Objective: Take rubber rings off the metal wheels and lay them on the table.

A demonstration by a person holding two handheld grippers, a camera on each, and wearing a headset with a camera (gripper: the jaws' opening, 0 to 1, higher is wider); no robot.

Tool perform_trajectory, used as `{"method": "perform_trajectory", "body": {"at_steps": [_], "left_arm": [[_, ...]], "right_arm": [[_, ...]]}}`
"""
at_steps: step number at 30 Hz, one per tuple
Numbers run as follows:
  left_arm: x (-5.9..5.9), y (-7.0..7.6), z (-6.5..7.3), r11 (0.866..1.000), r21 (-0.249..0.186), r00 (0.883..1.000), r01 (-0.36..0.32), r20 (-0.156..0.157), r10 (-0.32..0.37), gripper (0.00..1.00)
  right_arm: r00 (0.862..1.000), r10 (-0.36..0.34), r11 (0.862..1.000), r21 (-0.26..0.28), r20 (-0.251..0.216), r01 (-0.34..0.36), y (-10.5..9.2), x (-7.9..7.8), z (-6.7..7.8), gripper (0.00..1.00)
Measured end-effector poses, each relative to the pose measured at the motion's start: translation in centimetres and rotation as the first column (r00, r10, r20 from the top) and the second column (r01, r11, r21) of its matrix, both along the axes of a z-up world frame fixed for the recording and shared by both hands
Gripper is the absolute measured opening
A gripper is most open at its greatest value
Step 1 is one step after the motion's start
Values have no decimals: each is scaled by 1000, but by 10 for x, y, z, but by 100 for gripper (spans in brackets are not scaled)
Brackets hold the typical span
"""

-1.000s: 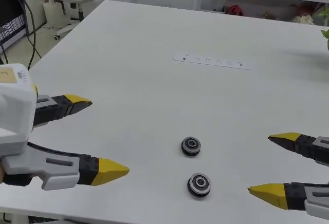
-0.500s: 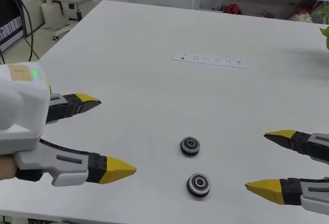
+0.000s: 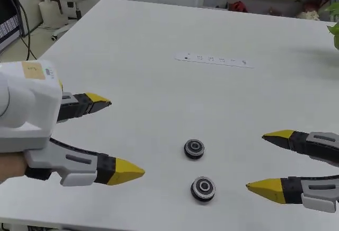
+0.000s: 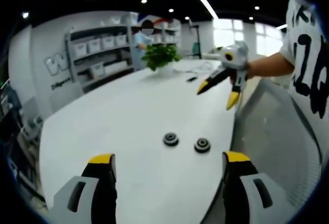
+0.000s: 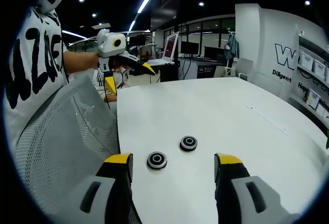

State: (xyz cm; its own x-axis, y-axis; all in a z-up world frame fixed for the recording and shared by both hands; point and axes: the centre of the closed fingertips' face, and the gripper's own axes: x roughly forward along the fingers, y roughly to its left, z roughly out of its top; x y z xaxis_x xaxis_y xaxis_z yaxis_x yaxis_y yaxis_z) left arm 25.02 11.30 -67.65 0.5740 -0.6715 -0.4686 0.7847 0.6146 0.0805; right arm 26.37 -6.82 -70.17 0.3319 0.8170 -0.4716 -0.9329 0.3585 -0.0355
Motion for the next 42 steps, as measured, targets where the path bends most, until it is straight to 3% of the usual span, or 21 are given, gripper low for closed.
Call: {"method": "perform_trajectory", "body": {"at_steps": [16, 18, 36, 39, 42], "left_arm": [[5, -20, -11, 997, 13, 997, 79, -23, -79, 84], [5, -22, -10, 995, 9, 995, 95, -12, -94, 82], [5, -32, -17, 990, -16, 989, 142, -42, -142, 77], [4, -33, -21, 989, -25, 987, 146, -63, -147, 74], [4, -34, -28, 988, -7, 985, 154, -73, -154, 73]], "right_arm": [[998, 49, 999, -5, -44, -49, 8, 3, -12, 60], [997, 53, 999, -8, -52, -54, 8, 2, -14, 60], [996, 66, 998, -19, -66, -67, 7, 0, -20, 61], [996, 68, 998, -12, -65, -69, 7, 0, -20, 61], [995, 69, 998, -10, -68, -70, 6, -1, -20, 61]]}}
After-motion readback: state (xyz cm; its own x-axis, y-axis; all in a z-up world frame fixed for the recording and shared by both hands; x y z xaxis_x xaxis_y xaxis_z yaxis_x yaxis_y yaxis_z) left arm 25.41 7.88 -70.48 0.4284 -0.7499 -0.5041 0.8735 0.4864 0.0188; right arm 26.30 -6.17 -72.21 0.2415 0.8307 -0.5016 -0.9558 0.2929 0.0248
